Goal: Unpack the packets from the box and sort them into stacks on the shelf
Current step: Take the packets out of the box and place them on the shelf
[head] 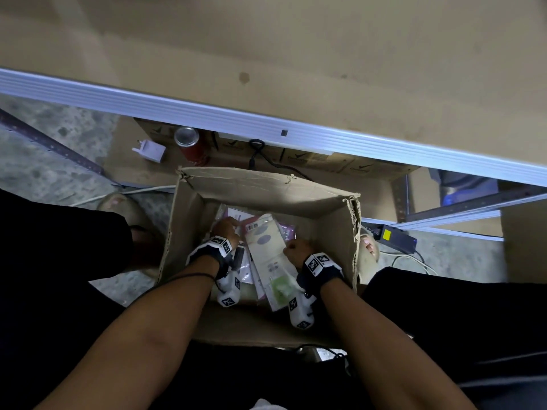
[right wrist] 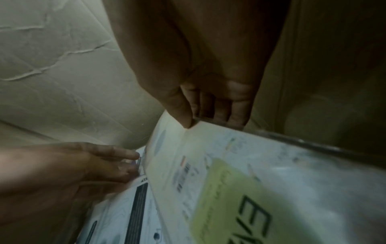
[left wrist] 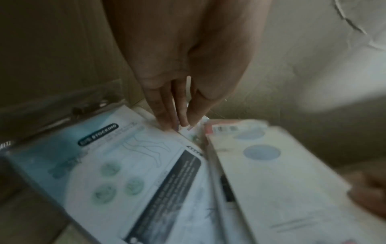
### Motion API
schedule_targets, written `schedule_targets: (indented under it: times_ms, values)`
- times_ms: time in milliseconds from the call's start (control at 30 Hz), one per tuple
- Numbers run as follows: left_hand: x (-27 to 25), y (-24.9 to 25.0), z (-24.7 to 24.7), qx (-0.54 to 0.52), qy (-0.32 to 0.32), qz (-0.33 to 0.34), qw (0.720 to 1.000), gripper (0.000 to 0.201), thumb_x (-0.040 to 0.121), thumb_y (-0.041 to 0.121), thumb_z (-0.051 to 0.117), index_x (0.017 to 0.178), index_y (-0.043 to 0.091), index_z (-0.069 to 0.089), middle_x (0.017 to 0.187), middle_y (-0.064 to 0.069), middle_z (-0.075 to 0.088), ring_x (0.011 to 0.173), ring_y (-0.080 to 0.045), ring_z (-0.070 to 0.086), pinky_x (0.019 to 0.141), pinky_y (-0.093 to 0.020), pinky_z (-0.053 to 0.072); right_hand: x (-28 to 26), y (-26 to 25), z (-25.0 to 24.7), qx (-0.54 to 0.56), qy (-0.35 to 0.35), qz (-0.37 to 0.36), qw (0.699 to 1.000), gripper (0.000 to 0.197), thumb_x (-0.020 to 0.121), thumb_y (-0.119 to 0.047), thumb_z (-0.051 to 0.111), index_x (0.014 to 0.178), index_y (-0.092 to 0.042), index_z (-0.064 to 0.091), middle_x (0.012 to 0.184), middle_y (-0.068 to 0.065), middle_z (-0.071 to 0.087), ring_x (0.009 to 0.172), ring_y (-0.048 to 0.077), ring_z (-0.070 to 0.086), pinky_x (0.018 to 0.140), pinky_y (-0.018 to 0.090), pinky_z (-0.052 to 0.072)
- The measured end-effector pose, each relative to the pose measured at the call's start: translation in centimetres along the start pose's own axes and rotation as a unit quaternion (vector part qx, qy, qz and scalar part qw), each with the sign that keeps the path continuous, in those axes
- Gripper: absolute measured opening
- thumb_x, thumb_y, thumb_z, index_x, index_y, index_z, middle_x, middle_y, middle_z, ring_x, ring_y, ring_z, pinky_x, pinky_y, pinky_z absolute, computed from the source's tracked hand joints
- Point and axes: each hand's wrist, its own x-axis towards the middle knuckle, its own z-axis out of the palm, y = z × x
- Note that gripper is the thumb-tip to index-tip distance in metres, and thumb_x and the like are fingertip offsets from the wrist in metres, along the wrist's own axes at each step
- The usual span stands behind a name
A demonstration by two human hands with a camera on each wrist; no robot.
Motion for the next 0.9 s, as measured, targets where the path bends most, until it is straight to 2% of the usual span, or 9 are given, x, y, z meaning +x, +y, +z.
schedule_targets:
  times_ms: [100, 167, 300, 367, 433, 533, 700, 833, 900]
  values:
    - [0.1, -0.7, 0.0, 0.1, -0.009, 0.032, 0.994, 0.038, 0.091, -0.005, 0.057, 0.128, 0.006, 0.063, 0.14, -0.016, 0.057, 0.131, -0.032, 0.052, 0.11, -0.035, 0.042, -0.3, -0.7, -0.8, -0.046, 0.032, -0.013, 0.998, 0.029, 0.094, -0.015, 0.053, 0.118, -0.005, 0.064, 0.123, 0.017, 0.065, 0.112, 0.033, 0.061, 0.079, 0.024, 0.042]
    - [-0.1, -0.9, 0.3, 0.167, -0.027, 0.049, 0.984, 0.037, 0.091, -0.002, 0.058, 0.125, 0.009, 0.066, 0.138, -0.015, 0.059, 0.132, -0.033, 0.051, 0.11, -0.039, 0.042, -0.4, -1.2, -1.4, -0.068, 0.072, -0.039, 0.994, 0.028, 0.092, -0.012, 0.054, 0.116, -0.004, 0.067, 0.119, 0.017, 0.067, 0.109, 0.034, 0.063, 0.075, 0.021, 0.038]
    - [-0.8, -0.7, 0.6, 0.287, -0.028, 0.063, 0.956, 0.037, 0.09, 0.007, 0.058, 0.125, 0.016, 0.065, 0.138, -0.013, 0.053, 0.133, -0.035, 0.045, 0.11, -0.044, 0.042, -1.2, -2.2, -2.2, -0.116, 0.118, -0.03, 0.986, 0.026, 0.091, -0.017, 0.057, 0.112, -0.004, 0.064, 0.122, 0.02, 0.061, 0.112, 0.038, 0.061, 0.085, 0.034, 0.048]
    - [-1.1, -0.8, 0.7, 0.299, -0.012, 0.073, 0.951, 0.035, 0.09, 0.006, 0.056, 0.124, 0.014, 0.062, 0.137, -0.014, 0.048, 0.132, -0.037, 0.041, 0.108, -0.045, 0.04, -1.6, -2.6, -2.4, -0.138, 0.135, -0.033, 0.981, 0.027, 0.091, -0.016, 0.058, 0.113, -0.001, 0.061, 0.125, 0.023, 0.058, 0.114, 0.041, 0.059, 0.083, 0.035, 0.048]
    - [-1.3, -0.9, 0.7, 0.307, 0.001, 0.086, 0.948, 0.034, 0.09, 0.005, 0.056, 0.122, 0.013, 0.059, 0.135, -0.014, 0.049, 0.131, -0.036, 0.042, 0.106, -0.046, 0.042, -2.0, -3.1, -2.5, -0.162, 0.15, -0.049, 0.974, 0.028, 0.09, -0.015, 0.06, 0.114, 0.0, 0.061, 0.125, 0.023, 0.057, 0.116, 0.041, 0.058, 0.087, 0.038, 0.049]
    - [-1.6, -0.6, 0.3, 0.322, -0.015, 0.099, 0.941, 0.033, 0.089, 0.008, 0.06, 0.122, 0.012, 0.059, 0.134, -0.013, 0.052, 0.131, -0.035, 0.044, 0.104, -0.046, 0.044, -2.6, -4.0, -2.8, -0.199, 0.166, -0.075, 0.963, 0.029, 0.088, -0.015, 0.064, 0.115, -0.003, 0.062, 0.121, 0.021, 0.061, 0.113, 0.04, 0.06, 0.086, 0.041, 0.051]
    - [-1.9, -0.5, 0.1, 0.36, -0.053, 0.106, 0.925, 0.035, 0.089, 0.019, 0.07, 0.123, 0.011, 0.062, 0.134, -0.015, 0.057, 0.132, -0.036, 0.045, 0.106, -0.044, 0.043, -3.1, -5.3, -3.3, -0.234, 0.171, -0.105, 0.951, 0.025, 0.088, -0.014, 0.063, 0.113, -0.007, 0.061, 0.119, 0.019, 0.061, 0.109, 0.04, 0.061, 0.083, 0.042, 0.051]
    - [-2.3, -0.3, 0.2, 0.402, -0.076, 0.122, 0.904, 0.031, 0.086, 0.026, 0.072, 0.116, 0.016, 0.072, 0.128, -0.01, 0.066, 0.125, -0.031, 0.056, 0.101, -0.038, 0.05, -3.4, -5.7, -3.6, -0.242, 0.169, -0.109, 0.949, 0.024, 0.089, -0.014, 0.061, 0.113, -0.009, 0.061, 0.119, 0.019, 0.061, 0.108, 0.039, 0.061, 0.083, 0.043, 0.051]
    - [-2.6, -0.3, 0.2, 0.421, -0.091, 0.126, 0.894, 0.03, 0.087, 0.027, 0.07, 0.115, 0.014, 0.074, 0.127, -0.009, 0.067, 0.123, -0.03, 0.058, 0.1, -0.036, 0.051, -3.5, -5.6, -3.7, -0.24, 0.167, -0.106, 0.95, 0.025, 0.09, -0.013, 0.06, 0.114, -0.009, 0.061, 0.12, 0.019, 0.06, 0.109, 0.039, 0.06, 0.083, 0.042, 0.05]
